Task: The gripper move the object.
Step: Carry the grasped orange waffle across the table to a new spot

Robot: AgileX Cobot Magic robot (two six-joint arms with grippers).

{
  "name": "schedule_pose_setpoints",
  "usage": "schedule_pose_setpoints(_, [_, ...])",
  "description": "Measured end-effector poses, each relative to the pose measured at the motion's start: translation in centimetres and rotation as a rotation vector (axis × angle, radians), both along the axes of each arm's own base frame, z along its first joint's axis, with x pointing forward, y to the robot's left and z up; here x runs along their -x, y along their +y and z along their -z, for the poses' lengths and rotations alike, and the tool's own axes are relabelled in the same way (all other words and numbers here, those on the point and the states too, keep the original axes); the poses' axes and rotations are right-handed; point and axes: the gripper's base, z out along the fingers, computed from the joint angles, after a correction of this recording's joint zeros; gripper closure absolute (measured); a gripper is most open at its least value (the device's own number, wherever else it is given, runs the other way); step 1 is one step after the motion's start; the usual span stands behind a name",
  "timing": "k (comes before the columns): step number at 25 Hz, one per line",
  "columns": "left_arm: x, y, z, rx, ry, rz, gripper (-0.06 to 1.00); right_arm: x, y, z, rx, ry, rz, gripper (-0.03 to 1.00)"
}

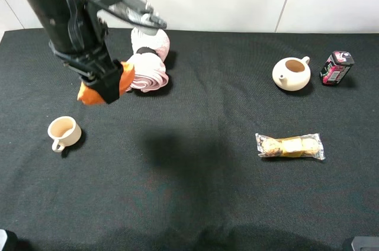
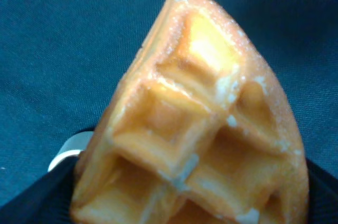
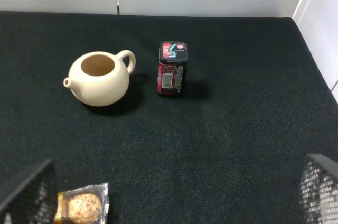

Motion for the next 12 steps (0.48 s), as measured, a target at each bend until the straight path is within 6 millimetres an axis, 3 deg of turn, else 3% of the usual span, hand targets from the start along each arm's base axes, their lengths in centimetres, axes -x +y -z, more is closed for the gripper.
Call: schedule_pose_setpoints(12, [2.2, 0.1, 4.7, -0.008, -0.019, 0.058, 0.16, 0.0, 0.0, 0.0, 0.000, 0.000, 0.000, 0.27])
